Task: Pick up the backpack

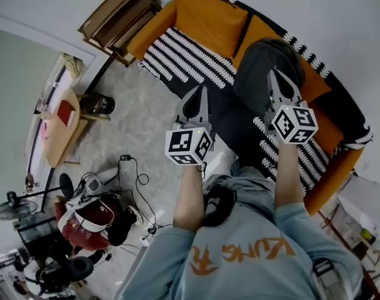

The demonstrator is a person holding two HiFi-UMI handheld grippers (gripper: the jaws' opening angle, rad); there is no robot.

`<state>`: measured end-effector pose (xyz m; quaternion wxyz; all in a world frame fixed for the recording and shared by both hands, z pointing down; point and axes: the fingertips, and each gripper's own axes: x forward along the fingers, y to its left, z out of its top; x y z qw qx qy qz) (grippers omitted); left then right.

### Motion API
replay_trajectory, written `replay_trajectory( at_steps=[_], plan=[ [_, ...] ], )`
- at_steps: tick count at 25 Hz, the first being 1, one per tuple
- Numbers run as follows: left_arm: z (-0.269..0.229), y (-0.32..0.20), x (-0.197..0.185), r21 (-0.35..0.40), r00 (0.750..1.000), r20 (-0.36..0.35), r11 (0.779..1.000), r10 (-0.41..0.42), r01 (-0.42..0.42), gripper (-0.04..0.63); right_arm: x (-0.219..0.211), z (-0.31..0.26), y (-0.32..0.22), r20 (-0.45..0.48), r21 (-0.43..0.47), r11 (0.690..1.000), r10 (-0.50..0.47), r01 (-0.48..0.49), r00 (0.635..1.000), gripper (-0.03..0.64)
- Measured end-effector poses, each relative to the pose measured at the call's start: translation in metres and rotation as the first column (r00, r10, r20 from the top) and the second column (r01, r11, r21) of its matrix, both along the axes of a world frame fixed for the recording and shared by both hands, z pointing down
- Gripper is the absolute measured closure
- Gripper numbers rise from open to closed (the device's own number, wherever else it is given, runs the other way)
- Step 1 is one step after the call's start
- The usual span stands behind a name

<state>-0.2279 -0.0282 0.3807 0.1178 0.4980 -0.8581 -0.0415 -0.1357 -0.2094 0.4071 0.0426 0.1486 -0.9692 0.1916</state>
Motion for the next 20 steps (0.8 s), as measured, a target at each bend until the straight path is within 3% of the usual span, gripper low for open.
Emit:
replay_trajectory(
  at_steps=[11, 17, 20],
  plan=[
    [0.023, -0.031, -0.01, 0.022, 0.995, -0.075, 0.997, 0.07, -0.068, 0.575, 0.018, 0.016, -0.022, -0.035, -0.016, 0.996, 0.082, -0.083, 0.996, 0.62],
    [0.026, -0.078, -0.003, 0.072, 0.979, -0.099, 0.982, 0.18, -0.173, 0.575, 0.041, 0.012, -0.05, -0.049, 0.008, 0.985, 0.174, -0.174, 0.984, 0.62],
    [0.039, -0.101, 0.003, 0.027, 0.964, -0.098, 0.969, 0.248, -0.247, 0.575, 0.055, 0.02, -0.06, -0.074, 0.001, 0.972, 0.235, -0.236, 0.969, 0.62]
  ],
)
